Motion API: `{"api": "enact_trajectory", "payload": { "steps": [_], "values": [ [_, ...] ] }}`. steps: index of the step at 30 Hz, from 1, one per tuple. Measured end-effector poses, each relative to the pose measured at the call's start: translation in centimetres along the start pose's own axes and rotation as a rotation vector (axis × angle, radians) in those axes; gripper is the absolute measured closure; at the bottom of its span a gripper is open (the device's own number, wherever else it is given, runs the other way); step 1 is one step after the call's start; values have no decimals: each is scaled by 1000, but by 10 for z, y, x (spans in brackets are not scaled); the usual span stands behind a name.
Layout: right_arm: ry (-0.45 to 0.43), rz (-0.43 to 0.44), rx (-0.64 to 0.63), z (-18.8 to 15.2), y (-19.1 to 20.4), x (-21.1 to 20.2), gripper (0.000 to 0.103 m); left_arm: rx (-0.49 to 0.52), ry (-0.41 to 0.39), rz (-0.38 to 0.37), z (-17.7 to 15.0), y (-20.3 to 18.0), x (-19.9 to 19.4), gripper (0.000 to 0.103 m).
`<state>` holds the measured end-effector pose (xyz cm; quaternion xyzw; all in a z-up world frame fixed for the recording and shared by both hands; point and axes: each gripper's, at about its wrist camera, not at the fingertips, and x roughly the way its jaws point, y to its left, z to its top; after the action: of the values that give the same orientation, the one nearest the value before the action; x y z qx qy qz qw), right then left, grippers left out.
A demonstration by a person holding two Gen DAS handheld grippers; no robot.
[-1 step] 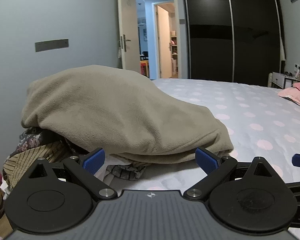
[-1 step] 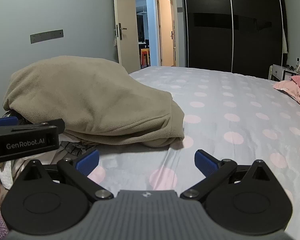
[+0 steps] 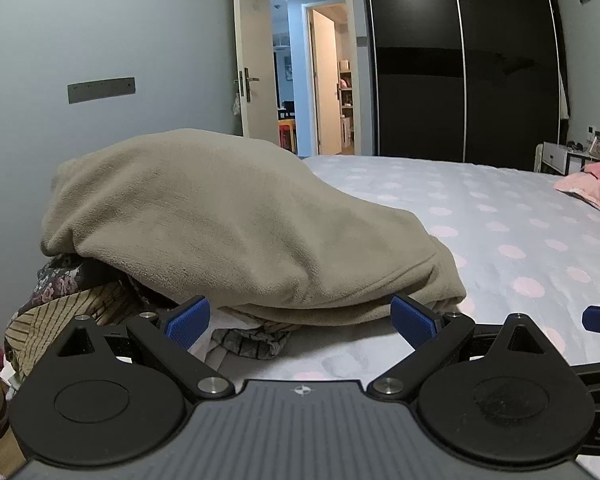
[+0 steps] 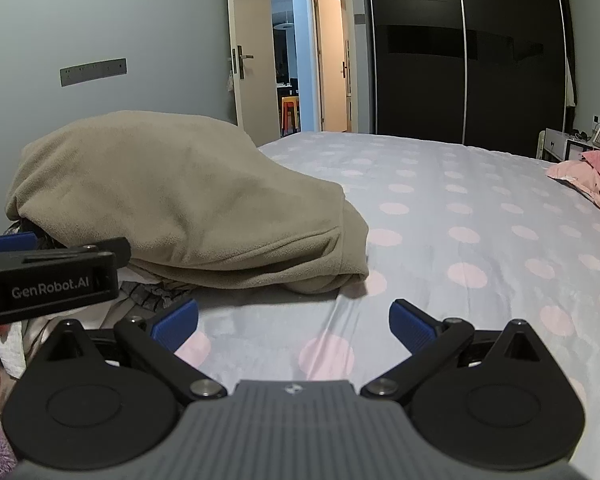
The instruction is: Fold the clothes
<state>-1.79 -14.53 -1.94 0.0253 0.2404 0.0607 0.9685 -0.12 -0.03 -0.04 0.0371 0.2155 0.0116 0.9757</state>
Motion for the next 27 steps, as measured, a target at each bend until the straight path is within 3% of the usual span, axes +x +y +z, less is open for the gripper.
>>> {"api": "enact_trajectory", "payload": {
  "steps": [3,8,27],
  "values": [
    [-3,1,-2,1,-1,1,1,6,-4,33,-3,0,-5,4],
    [-10,-3,-38,-1,6,-2,1,-3,45,8,-1,1,4,4],
    [27,-11,-28,-4,9,2,1,-9,57,-51,-4,-5,4,4]
  ]
}}
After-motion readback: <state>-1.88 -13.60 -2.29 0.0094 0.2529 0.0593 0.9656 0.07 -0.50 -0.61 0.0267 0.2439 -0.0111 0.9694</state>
